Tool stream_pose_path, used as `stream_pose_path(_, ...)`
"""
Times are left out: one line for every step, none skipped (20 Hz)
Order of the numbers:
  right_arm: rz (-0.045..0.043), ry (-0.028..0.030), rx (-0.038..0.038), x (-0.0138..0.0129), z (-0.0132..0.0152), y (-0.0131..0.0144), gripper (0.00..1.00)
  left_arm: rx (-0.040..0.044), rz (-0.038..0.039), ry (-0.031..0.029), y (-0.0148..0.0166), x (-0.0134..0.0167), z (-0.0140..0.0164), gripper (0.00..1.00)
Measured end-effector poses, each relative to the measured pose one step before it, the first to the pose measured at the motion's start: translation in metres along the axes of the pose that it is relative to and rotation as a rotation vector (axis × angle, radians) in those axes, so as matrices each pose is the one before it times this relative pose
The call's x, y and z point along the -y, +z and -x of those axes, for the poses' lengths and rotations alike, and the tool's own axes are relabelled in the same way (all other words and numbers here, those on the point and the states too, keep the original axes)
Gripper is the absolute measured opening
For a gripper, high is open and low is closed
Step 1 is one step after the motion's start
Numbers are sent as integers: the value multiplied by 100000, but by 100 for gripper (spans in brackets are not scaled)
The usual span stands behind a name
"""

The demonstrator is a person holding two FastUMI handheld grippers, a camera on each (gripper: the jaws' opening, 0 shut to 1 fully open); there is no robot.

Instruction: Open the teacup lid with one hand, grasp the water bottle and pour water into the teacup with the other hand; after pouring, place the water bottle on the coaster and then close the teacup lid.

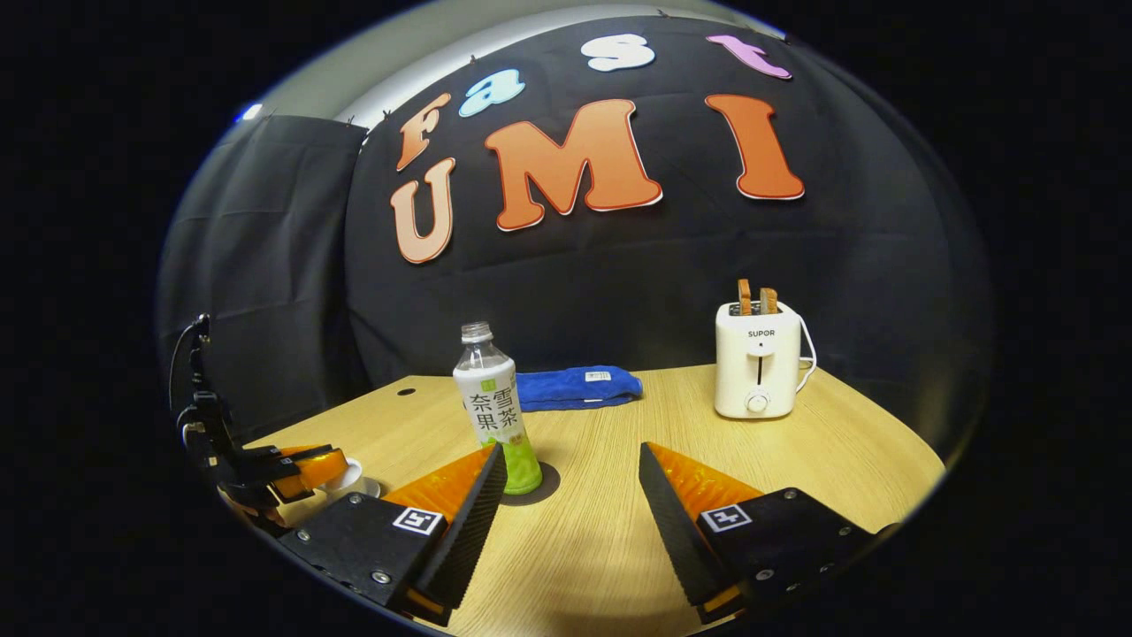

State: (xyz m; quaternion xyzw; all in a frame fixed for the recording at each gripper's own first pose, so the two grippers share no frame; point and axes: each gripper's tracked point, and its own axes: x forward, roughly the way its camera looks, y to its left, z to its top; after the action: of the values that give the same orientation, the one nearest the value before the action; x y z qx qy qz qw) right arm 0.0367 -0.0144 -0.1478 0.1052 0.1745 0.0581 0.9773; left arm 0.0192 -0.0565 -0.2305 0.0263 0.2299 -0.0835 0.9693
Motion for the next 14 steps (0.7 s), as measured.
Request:
stream_pose_path(517, -250, 127, -5, 35, 47, 90, -120, -254, 131, -17, 75, -113, 35)
stream_pose_path(367, 106, 227, -30, 146, 23, 90, -930, -1042, 1275, -249, -297, -87, 36)
stream_pose_path(266, 163, -20, -107, 146, 74, 90, -932, -1465, 1248, -203, -224, 219, 42)
stream_pose_path(535, -279, -214, -49, 101, -123, 90, 810, -954, 725, 219, -168, 76, 61)
stream_pose_path(743, -300, 304, -52, 163, 68, 90, 333, -84, 386, 127, -34, 75, 64)
stream_pose_path(930, -301, 403, -27, 238, 149, 90, 441, -52, 836, 284, -208, 265, 69)
stream_pose_path(1349, 10, 585, -142, 139, 149, 90, 917, -261, 1214, 402, -204, 285, 69)
stream_pose_path(1436, -128, 839, -142, 260, 239, 90, 2142, -141, 209, 804, 123, 310, 70)
stream_pose_path(1450, -65, 926, -124, 232, 312, 90, 2521, -149, 329, 1098, 202, 362, 70)
stream_pose_path(1086, 23, 802, -95, 187, 222, 90, 2588, -274, 39, 1077, 109, 517, 74)
stream_pose_path(575, -224, 161, -61, 123, 141, 90, 2510, -295, -307, 851, 405, 362, 80)
stream_pose_path(387, 137, 280, -197, 189, 83, 91, 2080, -318, -548, 967, 367, 333, 84)
stream_pose_path(574, -135, 321, -96, 283, 147, 91, 2217, -398, -351, 1107, 413, 416, 89)
stream_pose_path(773, -140, 871, -57, 298, 226, 91, 2158, -392, -304, 936, 285, 403, 96)
